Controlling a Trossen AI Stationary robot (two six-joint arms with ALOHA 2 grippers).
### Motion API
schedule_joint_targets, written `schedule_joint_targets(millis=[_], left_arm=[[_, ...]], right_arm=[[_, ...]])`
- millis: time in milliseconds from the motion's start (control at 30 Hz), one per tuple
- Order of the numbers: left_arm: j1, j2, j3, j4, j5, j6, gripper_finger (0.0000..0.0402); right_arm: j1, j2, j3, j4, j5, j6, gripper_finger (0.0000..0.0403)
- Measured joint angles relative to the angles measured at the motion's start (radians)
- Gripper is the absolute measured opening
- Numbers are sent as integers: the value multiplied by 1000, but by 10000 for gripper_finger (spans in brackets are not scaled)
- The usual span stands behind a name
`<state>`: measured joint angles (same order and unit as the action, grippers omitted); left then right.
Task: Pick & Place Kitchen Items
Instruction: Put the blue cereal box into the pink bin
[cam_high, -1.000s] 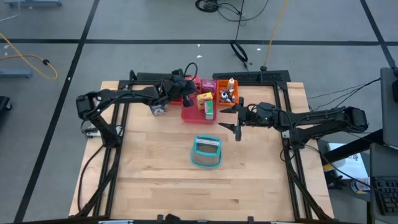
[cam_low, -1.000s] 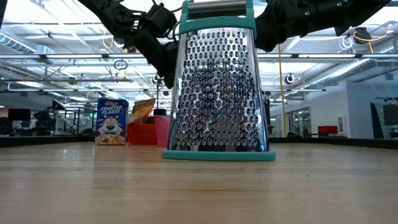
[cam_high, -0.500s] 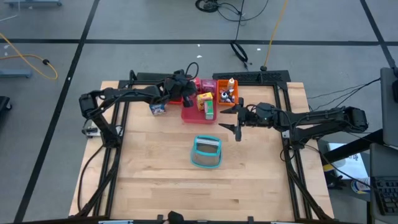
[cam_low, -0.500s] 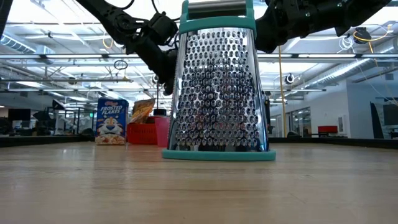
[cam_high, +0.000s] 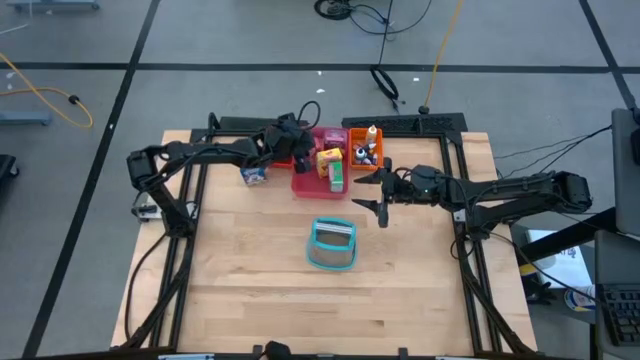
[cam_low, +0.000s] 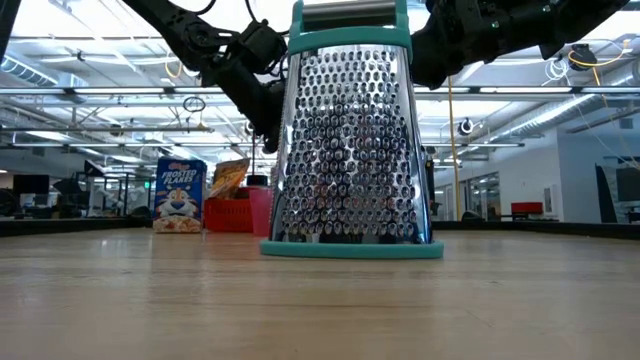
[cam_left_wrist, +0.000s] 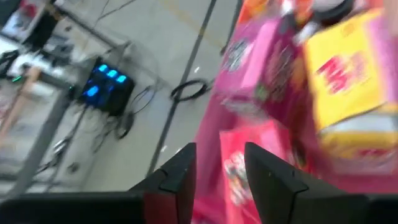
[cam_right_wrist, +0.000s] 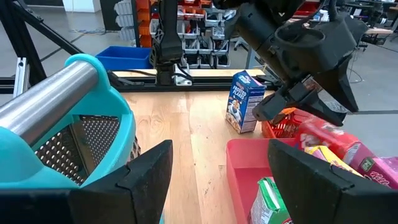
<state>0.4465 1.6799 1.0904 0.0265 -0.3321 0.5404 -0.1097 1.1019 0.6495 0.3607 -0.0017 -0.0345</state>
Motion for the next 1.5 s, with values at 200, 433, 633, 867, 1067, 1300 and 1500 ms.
schedule_joint_targets(millis=[200, 433, 633, 867, 1067, 1300, 1500], left_arm=[[-46, -78, -1, -120, -146, -47, 136], [-117, -218, 0, -376, -114, -202, 136], [-177, -273, 0, -682, -125, -318, 136], [-216, -276, 0, -933, -155, -482, 136], [-236, -277, 0, -1015, -234, -553, 136], [-236, -276, 0, -1023, -212, -550, 136], [-236, -276, -33, -1018, -211, -551, 136]], right_arm=[[0, 0, 0, -10, 0, 0, 254], [0, 0, 0, -24, 0, 1, 254], [0, 0, 0, -36, 0, -2, 254], [0, 0, 0, -37, 0, -3, 254], [0, 0, 0, -37, 0, -3, 254], [0, 0, 0, -37, 0, -3, 254], [0, 0, 0, -38, 0, -3, 254]])
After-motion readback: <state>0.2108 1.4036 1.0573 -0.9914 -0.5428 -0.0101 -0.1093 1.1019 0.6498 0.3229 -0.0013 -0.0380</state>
